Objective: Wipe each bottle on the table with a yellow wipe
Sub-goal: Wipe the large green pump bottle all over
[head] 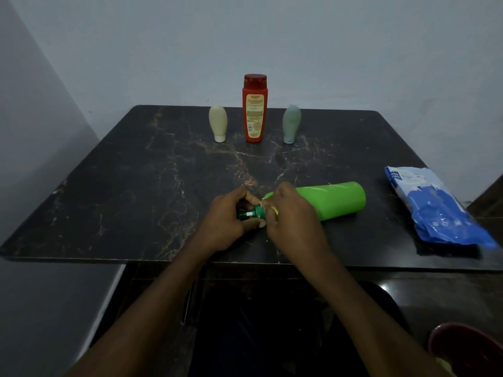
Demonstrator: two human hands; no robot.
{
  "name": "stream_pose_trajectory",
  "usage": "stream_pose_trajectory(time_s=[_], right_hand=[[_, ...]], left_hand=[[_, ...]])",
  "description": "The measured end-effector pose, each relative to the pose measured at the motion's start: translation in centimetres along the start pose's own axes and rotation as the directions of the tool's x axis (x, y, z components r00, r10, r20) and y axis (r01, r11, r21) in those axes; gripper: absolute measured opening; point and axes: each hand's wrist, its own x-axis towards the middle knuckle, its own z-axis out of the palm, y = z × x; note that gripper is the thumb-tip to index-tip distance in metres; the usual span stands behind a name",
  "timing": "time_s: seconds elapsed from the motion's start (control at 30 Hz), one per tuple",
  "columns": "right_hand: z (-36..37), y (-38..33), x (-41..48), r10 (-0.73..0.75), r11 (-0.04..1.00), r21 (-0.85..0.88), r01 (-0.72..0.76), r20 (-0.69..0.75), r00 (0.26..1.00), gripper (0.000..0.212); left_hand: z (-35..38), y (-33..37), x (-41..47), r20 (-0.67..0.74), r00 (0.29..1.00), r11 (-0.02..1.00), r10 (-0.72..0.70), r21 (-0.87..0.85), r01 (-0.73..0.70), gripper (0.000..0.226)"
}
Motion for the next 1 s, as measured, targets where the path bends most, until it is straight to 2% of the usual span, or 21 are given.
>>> stream_pose_trajectory(time_s=[0.1,0.17,0.3,0.5,0.63,0.8,0.93,1.0], right_hand=[[0.7,1.1,-3.3,-0.026,1.000,0.016,0.026,-0.006,1.000,0.008],[0.9,1.8,-4.2,-0.002,0.999,0.036,0.004,-0.049,0.999,0.006],[0.0,2.7,-3.4,0.044,0.989,0.143,-0.022,-0.155,0.987,0.010],[-1.0,2.9,-1.5,0.081,0.978,0.207,-0.036,-0.212,0.974,0.013],[-0.8,1.2,-0.9,-0.036,0.984,0.166,0.069,-0.196,0.980,0.014],[-1.0,-0.4,0.5,-0.057,0.997,0.048,0.065,-0.148,0.987,0.010],[-0.3,-0.6,-2.0,-0.112,0.993,-0.050,0.109,-0.060,0.992,0.019],[-0.1,-0.5,-2.1,-0.109,0.993,-0.055,0.105,-0.087,0.990,0.023]], left_hand=[[0.1,0.2,0.0,0.000,1.000,0.999,0.004,0.044,-0.004,0.042],[0.1,0.2,0.1,0.002,1.000,0.996,0.027,0.089,-0.027,0.039],[0.2,0.3,0.0,0.021,0.998,0.995,0.053,0.082,-0.055,0.032],[0.2,0.4,-0.4,-0.030,0.990,0.989,0.138,0.066,-0.136,0.032],[0.2,0.9,-0.9,-0.042,0.978,0.976,0.205,0.084,-0.201,0.030],[0.1,0.9,-1.0,-0.067,0.969,0.969,0.238,0.088,-0.232,0.030],[0.1,0.7,-1.0,-0.053,0.968,0.967,0.246,0.080,-0.241,0.022],[0.1,0.7,-1.0,-0.058,0.966,0.966,0.251,0.083,-0.245,0.021]])
